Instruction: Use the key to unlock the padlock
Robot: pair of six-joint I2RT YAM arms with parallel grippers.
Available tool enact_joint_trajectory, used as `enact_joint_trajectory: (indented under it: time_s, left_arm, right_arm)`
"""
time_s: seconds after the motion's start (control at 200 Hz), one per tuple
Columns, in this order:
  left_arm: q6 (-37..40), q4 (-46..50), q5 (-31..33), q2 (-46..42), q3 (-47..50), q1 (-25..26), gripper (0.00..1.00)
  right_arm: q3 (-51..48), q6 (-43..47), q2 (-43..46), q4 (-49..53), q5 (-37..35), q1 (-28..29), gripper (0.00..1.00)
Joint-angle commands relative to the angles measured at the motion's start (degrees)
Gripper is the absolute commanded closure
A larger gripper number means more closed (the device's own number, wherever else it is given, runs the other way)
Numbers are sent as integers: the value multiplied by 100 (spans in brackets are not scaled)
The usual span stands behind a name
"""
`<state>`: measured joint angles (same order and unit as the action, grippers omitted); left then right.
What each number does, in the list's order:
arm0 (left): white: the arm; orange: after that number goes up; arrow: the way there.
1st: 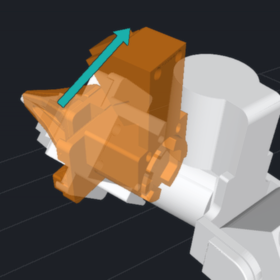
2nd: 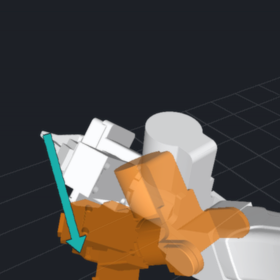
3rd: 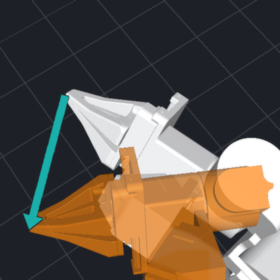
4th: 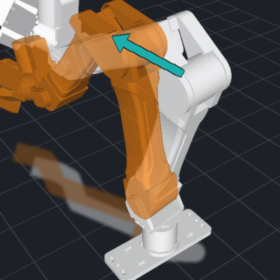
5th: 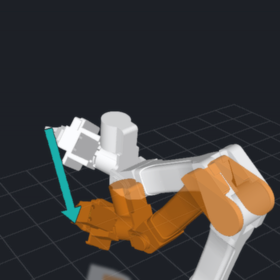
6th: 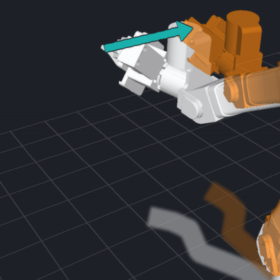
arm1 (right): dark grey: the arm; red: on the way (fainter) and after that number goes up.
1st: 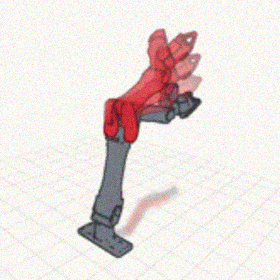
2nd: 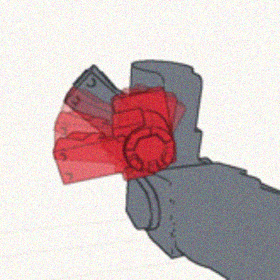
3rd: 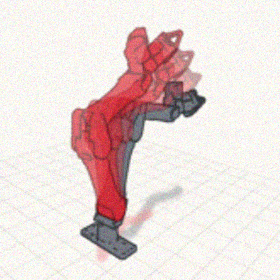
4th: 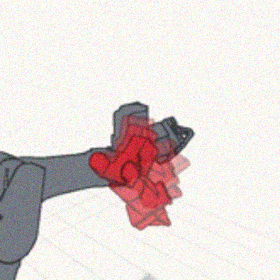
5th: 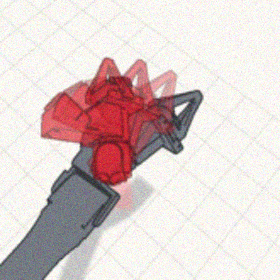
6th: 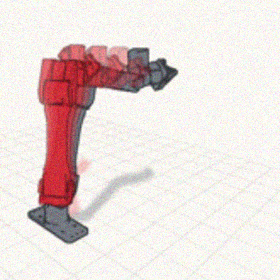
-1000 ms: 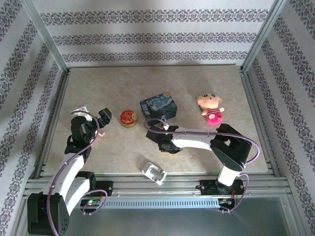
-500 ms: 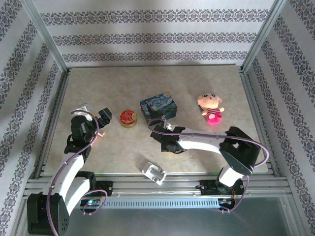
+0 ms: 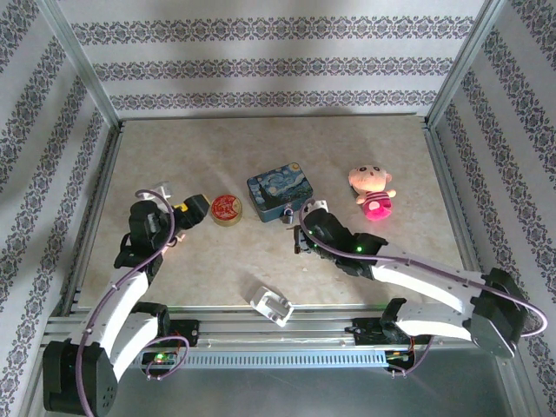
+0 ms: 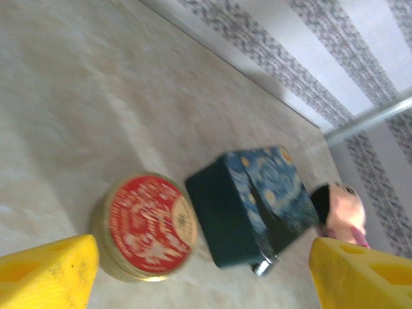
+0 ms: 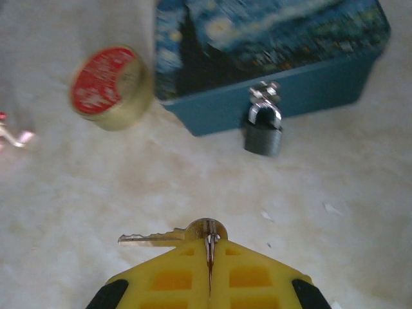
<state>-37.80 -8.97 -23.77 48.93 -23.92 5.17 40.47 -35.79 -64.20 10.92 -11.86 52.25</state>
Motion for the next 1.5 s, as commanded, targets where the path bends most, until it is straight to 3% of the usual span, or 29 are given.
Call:
enact_joint_trajectory:
  time_s: [0.0, 0.375, 0.57, 1.039, 1.234, 1.454, 1.499]
  left_arm:
    - [-36, -172, -403, 67, -206, 506, 20]
    - [416, -1045, -621, 1011, -828, 2464, 25]
    - [897, -1028, -728, 1509, -1164, 3068, 31]
    - [982, -1247, -821, 1975, -1257, 3306, 70]
    - [1029, -1353, -785, 1977, -1220, 3306, 100]
    - [1767, -1115, -667, 1705, -1211, 3306, 100]
    - [2150, -936, -622, 1584, -1198, 3306, 100]
  right_arm:
    - [-241, 692, 275, -1021, 358, -13, 100]
    - [-452, 1121, 298, -1806, 129, 232, 100]
    - [-409, 1114, 149, -1918, 122, 254, 100]
    - [-443, 1044, 170, -1997, 155, 259, 100]
    - [-469, 1023, 163, -2010, 184, 255, 100]
    - [-514, 976, 243, -1993, 320, 235, 100]
    - [-506, 981, 320, -1922, 394, 201, 89]
